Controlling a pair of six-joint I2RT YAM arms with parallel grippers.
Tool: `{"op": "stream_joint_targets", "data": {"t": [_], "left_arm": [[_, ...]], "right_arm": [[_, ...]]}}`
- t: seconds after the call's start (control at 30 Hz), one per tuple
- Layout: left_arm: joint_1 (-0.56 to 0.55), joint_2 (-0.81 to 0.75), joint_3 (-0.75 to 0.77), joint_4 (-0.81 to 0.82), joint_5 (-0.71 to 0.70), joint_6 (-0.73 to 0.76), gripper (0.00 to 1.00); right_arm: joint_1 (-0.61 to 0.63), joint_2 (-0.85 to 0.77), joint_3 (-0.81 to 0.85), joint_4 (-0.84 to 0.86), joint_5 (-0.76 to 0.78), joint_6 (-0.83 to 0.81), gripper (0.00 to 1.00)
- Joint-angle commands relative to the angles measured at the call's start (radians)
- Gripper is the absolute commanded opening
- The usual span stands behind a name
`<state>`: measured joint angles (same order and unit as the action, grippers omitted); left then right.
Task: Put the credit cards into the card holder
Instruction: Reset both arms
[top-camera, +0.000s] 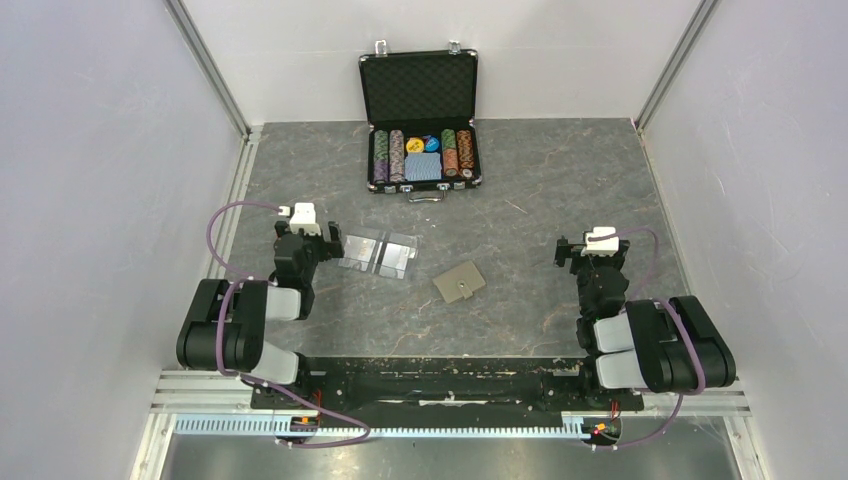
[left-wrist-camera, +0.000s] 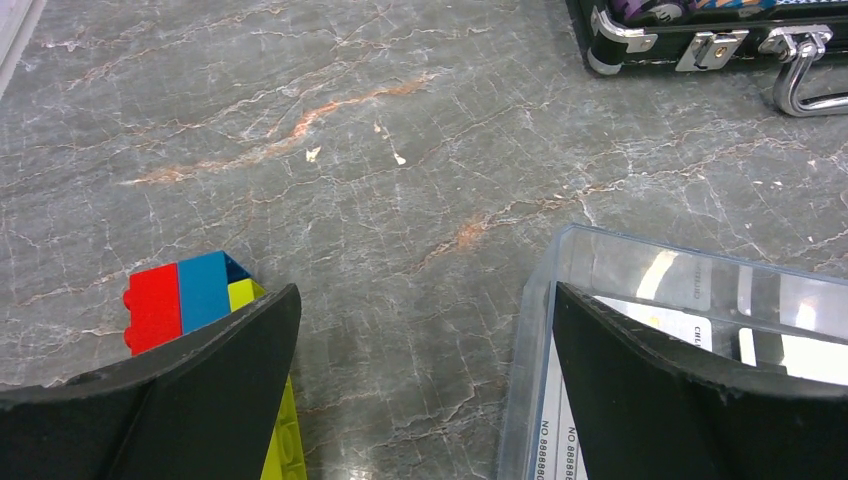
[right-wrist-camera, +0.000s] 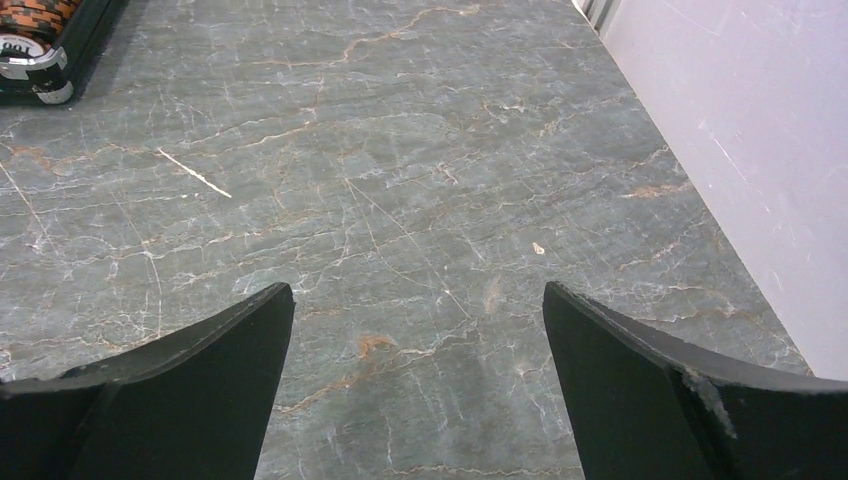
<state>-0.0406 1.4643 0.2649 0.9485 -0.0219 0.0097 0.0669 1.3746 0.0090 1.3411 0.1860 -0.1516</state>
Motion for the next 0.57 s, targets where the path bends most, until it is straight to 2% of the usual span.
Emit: {"op": "stream_joint_targets", "data": {"t": [0.0,0.53], "left_arm": [[0.005,0.004,0.019,0.067,-0.041,-0.033,1.0],[0.004,0.007,0.025,0.063,-0.04,-0.031,1.0]], "right_arm": [[-0.004,0.002,-0.095,0.073,-0.008,-0.017,0.98],[-0.004,0.002,-0.094,0.072,-0.008,-0.017,0.98]]}}
